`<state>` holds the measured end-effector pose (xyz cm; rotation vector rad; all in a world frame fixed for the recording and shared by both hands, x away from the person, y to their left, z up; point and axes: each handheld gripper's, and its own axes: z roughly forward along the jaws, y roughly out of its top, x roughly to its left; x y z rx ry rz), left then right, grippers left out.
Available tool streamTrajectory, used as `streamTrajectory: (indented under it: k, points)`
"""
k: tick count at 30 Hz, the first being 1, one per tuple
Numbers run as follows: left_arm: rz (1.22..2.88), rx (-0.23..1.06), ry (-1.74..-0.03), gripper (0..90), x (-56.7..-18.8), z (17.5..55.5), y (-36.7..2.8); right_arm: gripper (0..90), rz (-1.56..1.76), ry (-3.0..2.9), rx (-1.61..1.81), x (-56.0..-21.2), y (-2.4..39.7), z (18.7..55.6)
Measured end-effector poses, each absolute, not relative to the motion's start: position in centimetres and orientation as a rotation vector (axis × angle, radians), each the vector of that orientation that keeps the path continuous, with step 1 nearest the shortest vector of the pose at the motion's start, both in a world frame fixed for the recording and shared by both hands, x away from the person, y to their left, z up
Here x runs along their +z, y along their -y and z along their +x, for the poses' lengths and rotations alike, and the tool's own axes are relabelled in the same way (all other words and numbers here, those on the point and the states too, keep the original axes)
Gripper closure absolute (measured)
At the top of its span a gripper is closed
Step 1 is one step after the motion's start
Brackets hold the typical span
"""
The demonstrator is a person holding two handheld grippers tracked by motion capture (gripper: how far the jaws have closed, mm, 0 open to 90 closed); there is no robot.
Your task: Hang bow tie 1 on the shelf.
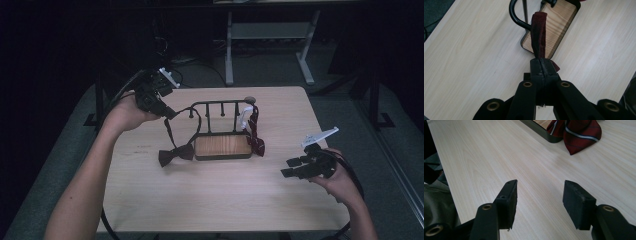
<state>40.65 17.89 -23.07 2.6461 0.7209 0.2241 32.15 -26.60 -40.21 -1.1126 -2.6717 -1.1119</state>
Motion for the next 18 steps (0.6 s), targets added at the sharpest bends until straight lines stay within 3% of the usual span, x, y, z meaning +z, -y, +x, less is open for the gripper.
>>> streamTrajectory:
  k: [18]
  points:
    - [2.646, 0.216, -0.783, 89.9, -23.3, 42.5, -17.7, 45.3, -1.111, 2.669, -1.123, -40.1, 26.8, 32.1]
